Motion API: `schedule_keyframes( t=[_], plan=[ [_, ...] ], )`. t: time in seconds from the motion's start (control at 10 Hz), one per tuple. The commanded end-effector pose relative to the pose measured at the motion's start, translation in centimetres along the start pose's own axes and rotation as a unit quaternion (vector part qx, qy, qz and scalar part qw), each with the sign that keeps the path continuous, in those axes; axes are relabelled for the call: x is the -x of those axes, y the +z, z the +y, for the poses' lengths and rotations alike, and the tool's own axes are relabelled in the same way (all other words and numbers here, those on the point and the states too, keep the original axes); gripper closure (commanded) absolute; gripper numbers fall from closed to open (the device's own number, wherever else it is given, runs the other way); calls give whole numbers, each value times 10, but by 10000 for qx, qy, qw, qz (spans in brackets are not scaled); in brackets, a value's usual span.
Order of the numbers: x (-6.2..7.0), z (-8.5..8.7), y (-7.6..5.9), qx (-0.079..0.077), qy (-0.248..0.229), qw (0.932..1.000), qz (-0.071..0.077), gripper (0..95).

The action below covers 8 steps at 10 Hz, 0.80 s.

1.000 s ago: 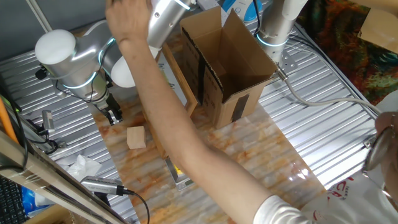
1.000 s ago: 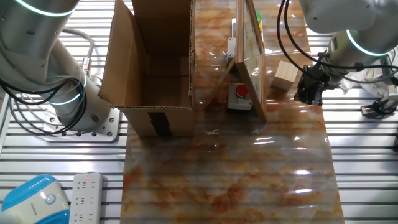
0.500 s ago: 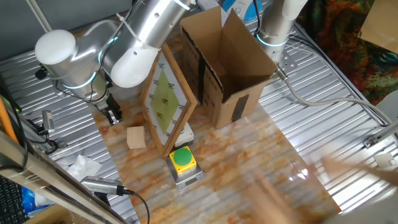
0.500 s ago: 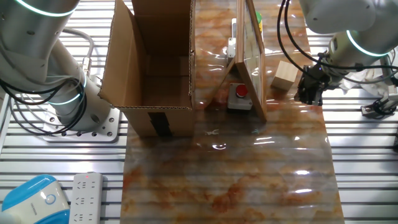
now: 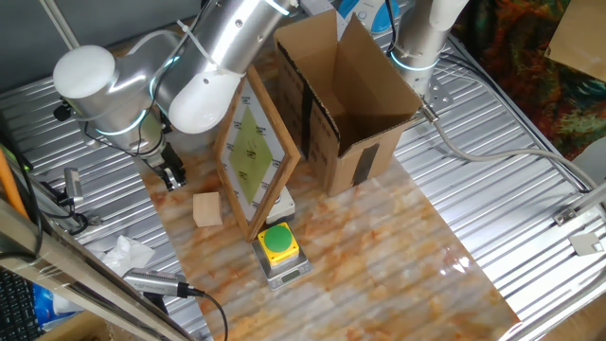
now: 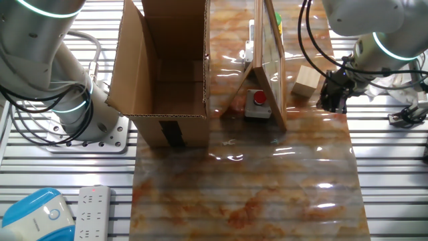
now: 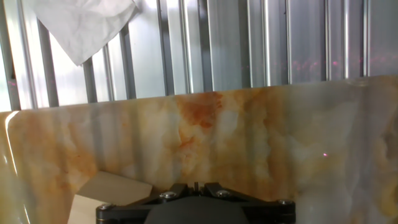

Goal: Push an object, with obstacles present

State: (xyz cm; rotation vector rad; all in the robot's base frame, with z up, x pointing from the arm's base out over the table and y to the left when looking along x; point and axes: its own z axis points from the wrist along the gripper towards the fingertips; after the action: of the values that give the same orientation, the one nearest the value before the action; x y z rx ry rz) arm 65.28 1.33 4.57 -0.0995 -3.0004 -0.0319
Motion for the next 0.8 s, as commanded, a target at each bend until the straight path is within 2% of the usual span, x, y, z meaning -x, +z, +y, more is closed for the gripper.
schedule_keyframes(
  t=[0.1,0.4,0.8],
  plan=[
    [0,0,-1,13,64,10000,5,950],
    [-10,2,1,11,84,10000,-28,950],
    [-14,13,3,-11,181,9998,-45,950]
  ],
)
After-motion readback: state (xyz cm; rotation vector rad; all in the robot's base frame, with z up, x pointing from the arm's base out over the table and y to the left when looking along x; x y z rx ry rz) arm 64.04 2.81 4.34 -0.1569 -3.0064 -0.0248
